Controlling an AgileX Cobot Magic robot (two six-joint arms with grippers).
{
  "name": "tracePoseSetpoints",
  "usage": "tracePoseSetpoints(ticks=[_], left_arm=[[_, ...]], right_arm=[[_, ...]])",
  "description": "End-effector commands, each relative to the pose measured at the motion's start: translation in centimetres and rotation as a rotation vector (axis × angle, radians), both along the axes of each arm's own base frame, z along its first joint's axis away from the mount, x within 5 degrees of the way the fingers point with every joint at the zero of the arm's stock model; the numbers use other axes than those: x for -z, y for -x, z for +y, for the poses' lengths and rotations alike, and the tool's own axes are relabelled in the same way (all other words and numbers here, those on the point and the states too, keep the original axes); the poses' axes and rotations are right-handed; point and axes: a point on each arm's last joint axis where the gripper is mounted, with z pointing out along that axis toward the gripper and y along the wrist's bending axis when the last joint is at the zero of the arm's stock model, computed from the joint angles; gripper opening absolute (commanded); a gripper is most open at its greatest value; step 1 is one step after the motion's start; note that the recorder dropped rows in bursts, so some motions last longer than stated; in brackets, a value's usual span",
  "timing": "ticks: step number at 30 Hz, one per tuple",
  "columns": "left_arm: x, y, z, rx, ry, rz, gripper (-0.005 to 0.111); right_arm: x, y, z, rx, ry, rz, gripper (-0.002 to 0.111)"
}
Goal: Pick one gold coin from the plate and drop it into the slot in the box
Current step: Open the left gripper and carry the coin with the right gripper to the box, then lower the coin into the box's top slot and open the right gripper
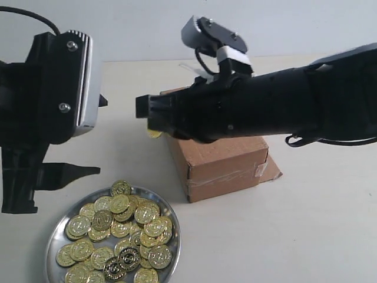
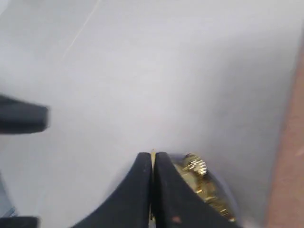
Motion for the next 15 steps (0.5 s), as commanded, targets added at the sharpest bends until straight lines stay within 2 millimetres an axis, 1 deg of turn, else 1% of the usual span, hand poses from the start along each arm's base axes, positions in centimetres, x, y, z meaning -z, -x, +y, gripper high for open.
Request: tracePoseSetpoints(ticks=[1, 3, 4, 5, 6, 8, 11, 15], left_arm=[[-1.3, 0.7, 1.4, -0.128, 0.052, -0.004, 0.061], [-2.5, 1.5, 2.2, -0.189, 0.133, -0.005, 0.045], [-3.1, 2.0, 2.6, -0.216, 0.169, -0.004, 0.034], [-3.6, 2.4, 3.0, -0.243, 0.207, -0.003, 0.026], [-4.1, 2.9, 3.5, -0.269, 0.244, 0.004, 0.016], [-4.9, 3.7, 4.3, -0.286, 0.285, -0.005, 0.001], [-5.3, 4.4, 4.9, -0.304, 0.303, 0.001, 0.0], [-5.4, 4.9, 5.4, -0.308, 0.287, 0.013, 0.0]], right_arm=[[-1.1, -1.7, -2.4, 0.246, 0.155, -0.142, 0.0], [-0.9, -2.1, -3.1, 0.284, 0.246, -0.204, 0.0], [-0.6, -2.3, -3.3, 0.294, 0.279, -0.215, 0.0], [-0.2, -2.5, -3.4, 0.307, 0.305, -0.215, 0.0], [0.4, -2.8, -3.3, 0.312, 0.329, -0.206, 0.0], [1.9, -3.2, -3.2, 0.319, 0.384, -0.185, 0.0], [2.9, -3.7, -2.9, 0.325, 0.413, -0.172, 0.0], [3.1, -4.5, -2.2, 0.327, 0.415, -0.172, 0.0]])
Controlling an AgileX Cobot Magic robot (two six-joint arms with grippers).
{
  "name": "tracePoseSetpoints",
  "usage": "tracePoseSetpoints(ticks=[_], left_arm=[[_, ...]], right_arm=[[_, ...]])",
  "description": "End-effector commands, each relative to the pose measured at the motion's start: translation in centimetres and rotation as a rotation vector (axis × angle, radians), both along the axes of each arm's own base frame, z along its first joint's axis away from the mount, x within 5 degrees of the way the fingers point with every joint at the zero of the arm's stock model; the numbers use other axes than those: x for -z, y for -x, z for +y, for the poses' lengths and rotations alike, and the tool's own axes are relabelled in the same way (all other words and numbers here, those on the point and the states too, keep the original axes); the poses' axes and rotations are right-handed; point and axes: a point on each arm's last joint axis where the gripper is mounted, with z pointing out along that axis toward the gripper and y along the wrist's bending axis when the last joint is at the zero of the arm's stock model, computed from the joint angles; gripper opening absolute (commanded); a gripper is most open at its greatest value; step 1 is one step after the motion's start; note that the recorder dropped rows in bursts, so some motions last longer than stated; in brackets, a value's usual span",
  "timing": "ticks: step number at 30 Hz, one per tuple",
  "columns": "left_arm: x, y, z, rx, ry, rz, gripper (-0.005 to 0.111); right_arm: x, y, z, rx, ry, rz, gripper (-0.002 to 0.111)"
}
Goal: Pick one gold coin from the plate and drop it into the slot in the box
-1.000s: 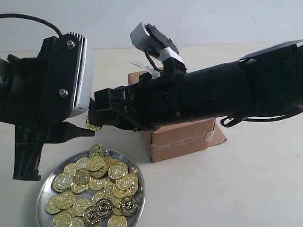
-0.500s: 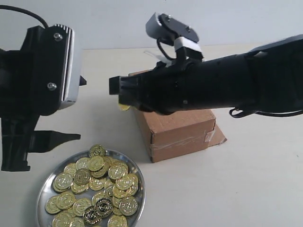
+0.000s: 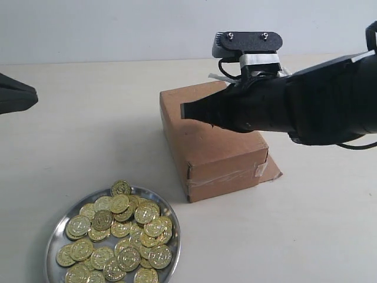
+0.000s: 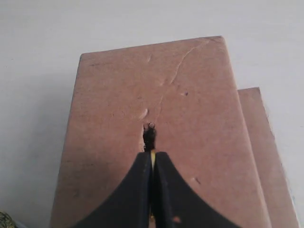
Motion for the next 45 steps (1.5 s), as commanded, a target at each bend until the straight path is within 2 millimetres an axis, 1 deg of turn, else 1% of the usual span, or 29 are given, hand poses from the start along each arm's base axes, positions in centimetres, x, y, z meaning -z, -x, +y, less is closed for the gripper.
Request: tracePoseSetpoints(ticks=[1, 6, 13, 16, 19, 28, 31, 36, 37, 39, 41, 42, 44, 45], left_arm=[[0.1, 0.5, 0.6, -0.019, -0.008, 0.032, 0.0], [0.1, 0.6, 0.6, -0.019, -0.014, 0.038, 0.0], [0.1, 0.6, 0.6, -0.018, -0.014, 0.038, 0.0], [0.1, 0.6, 0.6, -0.018, -0.014, 0.038, 0.0], [0.1, 0.6, 0.6, -0.018, -0.014, 0.038, 0.0], [0.1, 0.6, 0.6, -0.018, -0.014, 0.038, 0.0], [0.1, 0.6, 0.6, -0.018, -0.014, 0.038, 0.0], [0.1, 0.6, 0.6, -0.018, -0.014, 0.038, 0.0], [0.1, 0.6, 0.6, -0.018, -0.014, 0.038, 0.0], [0.1, 0.6, 0.6, -0.018, -0.014, 0.038, 0.0], [0.1, 0.6, 0.7, -0.017, -0.011, 0.035, 0.0], [0.0, 0.7, 0.7, -0.017, -0.007, 0.031, 0.0], [-0.4, 1.0, 1.0, -0.033, 0.032, 0.02, 0.0], [-0.7, 1.2, 1.1, -0.054, 0.071, 0.019, 0.0]], right_arm=[[-0.1, -1.0, 0.8, -0.001, 0.006, -0.015, 0.0], [0.2, -1.4, 1.1, 0.0, 0.009, -0.012, 0.0], [1.6, -1.6, 1.3, 0.0, 0.036, 0.018, 0.0], [1.9, -1.7, 1.4, 0.0, 0.042, 0.024, 0.0], [1.9, -1.8, 1.2, 0.015, 0.055, 0.018, 0.0], [1.8, -1.8, 1.2, -0.012, 0.077, -0.005, 0.0], [1.7, -1.9, 1.3, -0.009, 0.069, -0.011, 0.009], [1.7, -1.9, 1.3, 0.015, 0.04, -0.006, 0.032], [1.7, -1.9, 1.3, 0.015, 0.04, -0.006, 0.036], [1.5, -1.9, 1.3, 0.016, 0.037, -0.01, 0.039], [0.7, -1.8, 1.2, 0.016, 0.021, -0.026, 0.037], [-0.1, -1.7, 1.0, 0.017, 0.013, -0.049, 0.032], [-2.5, -1.4, 0.3, 0.035, 0.006, -0.126, 0.013], [-4.2, -1.1, -0.2, 0.022, 0.011, -0.187, 0.002]])
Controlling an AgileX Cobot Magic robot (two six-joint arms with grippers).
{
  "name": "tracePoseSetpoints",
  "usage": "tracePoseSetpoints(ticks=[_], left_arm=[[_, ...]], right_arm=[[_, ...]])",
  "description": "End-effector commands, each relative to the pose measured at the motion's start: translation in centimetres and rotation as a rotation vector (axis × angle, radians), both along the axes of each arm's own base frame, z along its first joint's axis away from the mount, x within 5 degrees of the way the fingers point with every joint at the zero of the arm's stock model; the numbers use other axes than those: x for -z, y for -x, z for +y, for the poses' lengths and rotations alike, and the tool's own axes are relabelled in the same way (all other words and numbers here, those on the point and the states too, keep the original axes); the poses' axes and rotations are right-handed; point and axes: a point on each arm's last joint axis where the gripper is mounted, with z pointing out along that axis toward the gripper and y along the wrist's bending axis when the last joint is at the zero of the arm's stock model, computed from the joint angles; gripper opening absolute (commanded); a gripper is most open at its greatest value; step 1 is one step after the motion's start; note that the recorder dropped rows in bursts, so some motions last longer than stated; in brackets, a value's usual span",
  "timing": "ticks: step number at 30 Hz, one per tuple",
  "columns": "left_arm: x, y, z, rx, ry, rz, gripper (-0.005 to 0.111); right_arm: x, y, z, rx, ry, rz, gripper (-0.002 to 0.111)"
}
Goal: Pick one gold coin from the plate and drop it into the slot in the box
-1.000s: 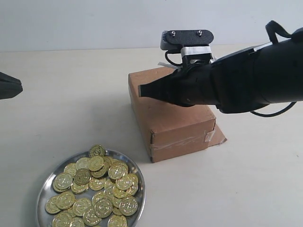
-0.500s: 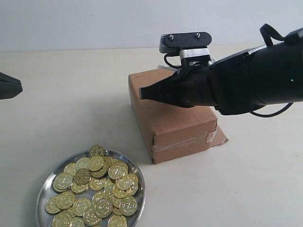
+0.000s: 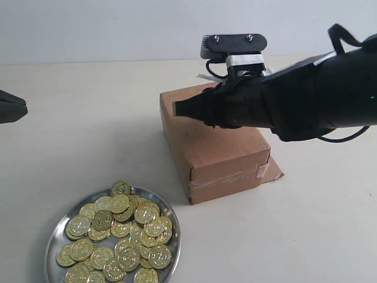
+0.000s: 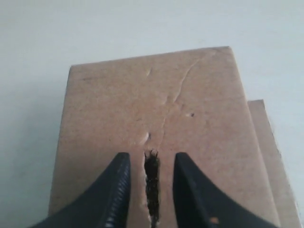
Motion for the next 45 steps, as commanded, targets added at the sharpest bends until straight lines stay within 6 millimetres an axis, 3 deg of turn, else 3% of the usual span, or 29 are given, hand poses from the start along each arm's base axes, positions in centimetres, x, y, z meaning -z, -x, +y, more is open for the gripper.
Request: tracePoseSetpoints(ticks=[1, 4, 7, 11, 15, 20, 28, 33, 45], left_arm=[[-1.3, 0.9, 0.8, -0.089, 0.168, -0.012, 0.0], [-2.3, 1.8, 1.6, -0.158, 0.374, -0.032, 0.0], [-2.4, 3.0, 2.3, -0.157, 0.602, -0.084, 0.0], [0.1, 4.3, 3.1, -0.15, 0.818, -0.087, 0.0], [4.3, 4.8, 3.6, -0.187, 0.905, -0.036, 0.0], [9.3, 5.1, 4.3, -0.281, 1.004, 0.052, 0.0], [13.8, 5.4, 5.3, -0.351, 1.04, 0.058, 0.0], [13.9, 5.5, 5.3, -0.346, 1.033, 0.059, 0.0], [14.6, 5.7, 5.1, -0.348, 0.969, 0.125, 0.0]], right_arm=[[-6.7, 0.9, -1.8, -0.01, -0.01, -0.222, 0.0], [-12.2, 3.2, -3.9, -0.056, -0.024, -0.397, 0.0], [-15.9, 6.2, -6.6, -0.085, -0.037, -0.535, 0.0], [-17.5, 10.7, -10.4, -0.086, -0.12, -0.633, 0.0], [-15.3, 14.6, -13.7, -0.094, -0.16, -0.666, 0.0], [-10.7, 18.2, -16.7, -0.111, -0.2, -0.682, 0.0], [-4.4, 21.3, -18.1, -0.202, -0.321, -0.675, 0.0], [-1.8, 21.8, -18.4, -0.205, -0.349, -0.662, 0.0], [-1.9, 22.0, -18.5, -0.213, -0.351, -0.685, 0.0]])
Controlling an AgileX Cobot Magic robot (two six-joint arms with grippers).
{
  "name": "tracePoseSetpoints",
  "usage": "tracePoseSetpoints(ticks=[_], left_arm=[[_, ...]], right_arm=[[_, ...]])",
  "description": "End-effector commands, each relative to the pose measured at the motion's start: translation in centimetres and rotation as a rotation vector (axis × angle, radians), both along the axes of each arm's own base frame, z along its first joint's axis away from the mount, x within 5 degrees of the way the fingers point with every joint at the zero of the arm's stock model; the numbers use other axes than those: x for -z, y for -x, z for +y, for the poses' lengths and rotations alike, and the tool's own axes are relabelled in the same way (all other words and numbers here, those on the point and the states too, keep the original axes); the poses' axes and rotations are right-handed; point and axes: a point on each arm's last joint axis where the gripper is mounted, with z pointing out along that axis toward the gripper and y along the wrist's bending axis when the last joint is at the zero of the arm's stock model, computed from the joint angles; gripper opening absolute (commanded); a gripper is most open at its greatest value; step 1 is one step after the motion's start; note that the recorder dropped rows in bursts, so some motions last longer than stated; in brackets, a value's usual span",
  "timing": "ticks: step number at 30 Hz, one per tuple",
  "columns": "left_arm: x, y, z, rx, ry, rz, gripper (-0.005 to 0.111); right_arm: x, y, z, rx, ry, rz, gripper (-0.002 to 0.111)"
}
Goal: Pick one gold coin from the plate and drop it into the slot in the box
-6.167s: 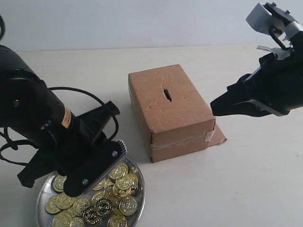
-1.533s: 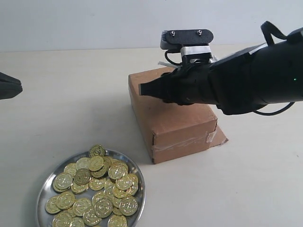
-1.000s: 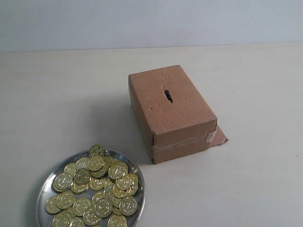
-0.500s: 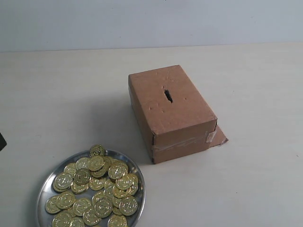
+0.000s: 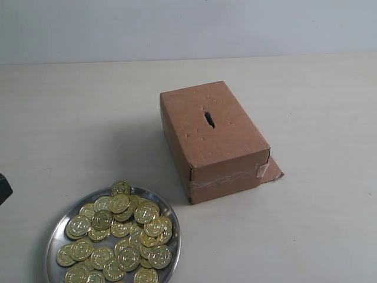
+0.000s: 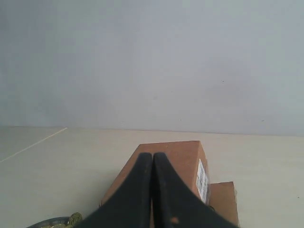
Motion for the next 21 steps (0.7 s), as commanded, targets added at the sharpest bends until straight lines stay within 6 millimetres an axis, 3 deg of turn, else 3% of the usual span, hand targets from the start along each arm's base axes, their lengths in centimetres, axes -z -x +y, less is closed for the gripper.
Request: tracePoseSetpoints(ticks=[1, 15, 18, 21], left_arm=[[0.4, 0.1, 0.0, 0.01, -0.018, 0.032, 0.0], [0.5, 0.2, 0.0, 0.017, -0.029, 0.043, 0.0], [0.5, 0.2, 0.0, 0.017, -0.029, 0.043, 0.0], [0.5, 0.2, 0.0, 0.017, -0.029, 0.043, 0.0]], right_arm=[[0.1, 0.1, 0.1, -0.014, 0.008, -0.01, 0.0], [0.1, 0.1, 0.1, -0.014, 0.007, -0.009, 0.0], [0.0, -0.2, -0.5, 0.086, 0.089, -0.065, 0.0], [0.1, -0.4, -1.2, 0.235, 0.044, -0.031, 0.0]])
